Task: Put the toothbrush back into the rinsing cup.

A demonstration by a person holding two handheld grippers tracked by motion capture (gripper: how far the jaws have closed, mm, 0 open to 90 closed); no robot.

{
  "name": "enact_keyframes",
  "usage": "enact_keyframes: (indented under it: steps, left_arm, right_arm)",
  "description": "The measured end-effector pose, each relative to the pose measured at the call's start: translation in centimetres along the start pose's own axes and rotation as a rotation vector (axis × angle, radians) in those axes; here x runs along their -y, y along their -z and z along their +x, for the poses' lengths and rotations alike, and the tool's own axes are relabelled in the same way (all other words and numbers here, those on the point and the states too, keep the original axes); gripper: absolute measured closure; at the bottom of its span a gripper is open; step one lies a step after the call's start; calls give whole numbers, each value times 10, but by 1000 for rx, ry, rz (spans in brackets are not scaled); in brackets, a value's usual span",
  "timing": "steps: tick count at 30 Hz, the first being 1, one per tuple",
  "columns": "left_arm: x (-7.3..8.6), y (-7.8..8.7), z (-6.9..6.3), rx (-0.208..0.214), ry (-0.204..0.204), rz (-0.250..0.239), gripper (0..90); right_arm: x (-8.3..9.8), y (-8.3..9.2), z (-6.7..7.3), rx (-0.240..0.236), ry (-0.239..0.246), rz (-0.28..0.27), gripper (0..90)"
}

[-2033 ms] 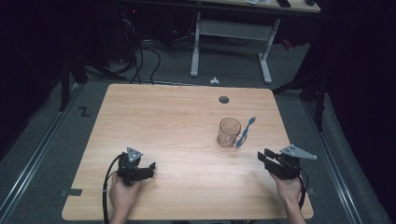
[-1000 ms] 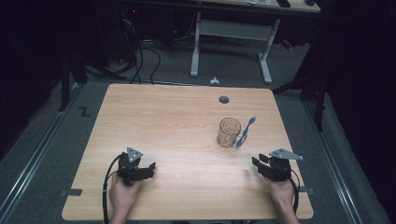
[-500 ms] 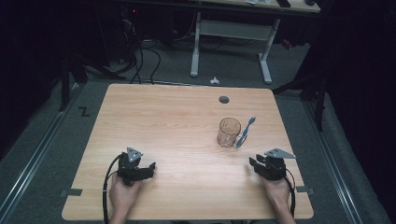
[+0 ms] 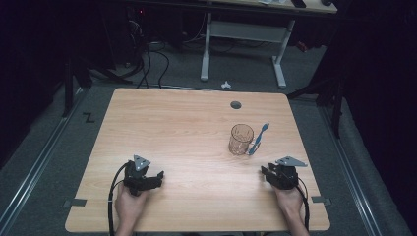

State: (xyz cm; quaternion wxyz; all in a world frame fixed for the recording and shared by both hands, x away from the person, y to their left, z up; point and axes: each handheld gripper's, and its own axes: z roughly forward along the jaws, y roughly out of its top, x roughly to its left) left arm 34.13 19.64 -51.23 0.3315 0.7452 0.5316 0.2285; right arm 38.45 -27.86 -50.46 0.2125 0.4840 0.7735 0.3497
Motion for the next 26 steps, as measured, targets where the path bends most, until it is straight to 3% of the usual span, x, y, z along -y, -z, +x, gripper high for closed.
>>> enact_keyframes:
  steps: [11,21,26]
  left_arm:
    - [0,0,0,0,0,0,178]
    - [0,0,0,0,0,0,178]
    - [0,0,0,0,0,0,178]
  right_arm:
    - [0,-1,5,11,35,6,489]
    - [0,-1,6,12,33,7,480]
    - [0,-1,7,-5,51,4,558]
